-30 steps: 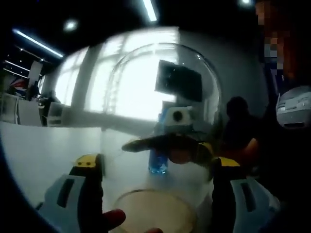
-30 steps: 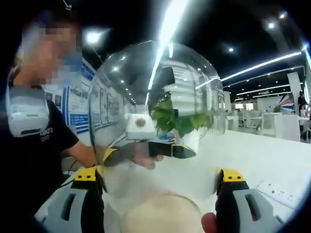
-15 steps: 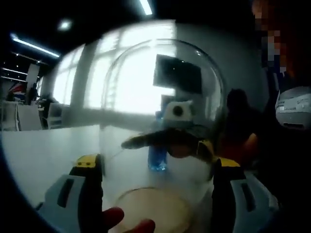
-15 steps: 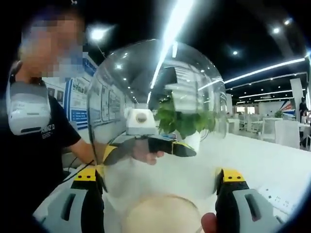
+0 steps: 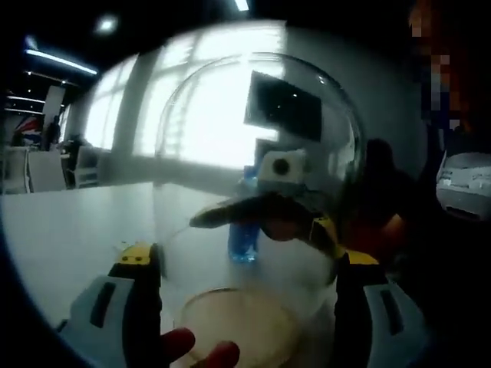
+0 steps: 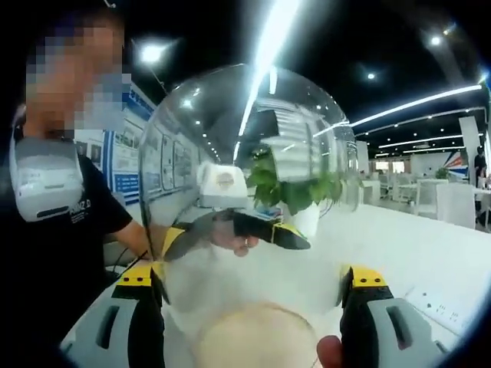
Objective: Open the cover put in the Mizone put the cover back on
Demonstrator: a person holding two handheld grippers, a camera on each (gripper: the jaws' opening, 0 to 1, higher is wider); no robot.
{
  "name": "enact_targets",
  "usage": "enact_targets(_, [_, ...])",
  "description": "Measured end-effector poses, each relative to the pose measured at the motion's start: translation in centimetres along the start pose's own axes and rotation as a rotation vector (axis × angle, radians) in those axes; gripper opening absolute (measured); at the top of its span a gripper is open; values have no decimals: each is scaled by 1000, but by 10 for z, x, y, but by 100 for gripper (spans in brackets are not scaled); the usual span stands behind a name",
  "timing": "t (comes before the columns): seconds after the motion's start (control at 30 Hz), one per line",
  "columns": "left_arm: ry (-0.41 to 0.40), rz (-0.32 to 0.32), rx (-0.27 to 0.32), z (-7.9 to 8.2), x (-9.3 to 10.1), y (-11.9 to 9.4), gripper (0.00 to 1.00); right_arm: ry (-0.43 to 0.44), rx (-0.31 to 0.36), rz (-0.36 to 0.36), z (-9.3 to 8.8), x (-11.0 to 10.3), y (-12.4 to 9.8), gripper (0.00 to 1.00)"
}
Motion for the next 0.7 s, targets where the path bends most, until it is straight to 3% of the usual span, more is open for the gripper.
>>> enact_targets(0.7, [-17,7,-63,1,7,-1,82,4,-25,17,-3,-6,-2,90])
Point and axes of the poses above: the point that each gripper's makers call its tool centre point, and the gripper's own axes: y roughly forward along the fingers, x roughly to its right, z roughly out of its top, the point moved 1 cm from there along -y, roughly backward along the fingers, and after that the axes turned 2 degrees about -z, right-handed, at the moved point
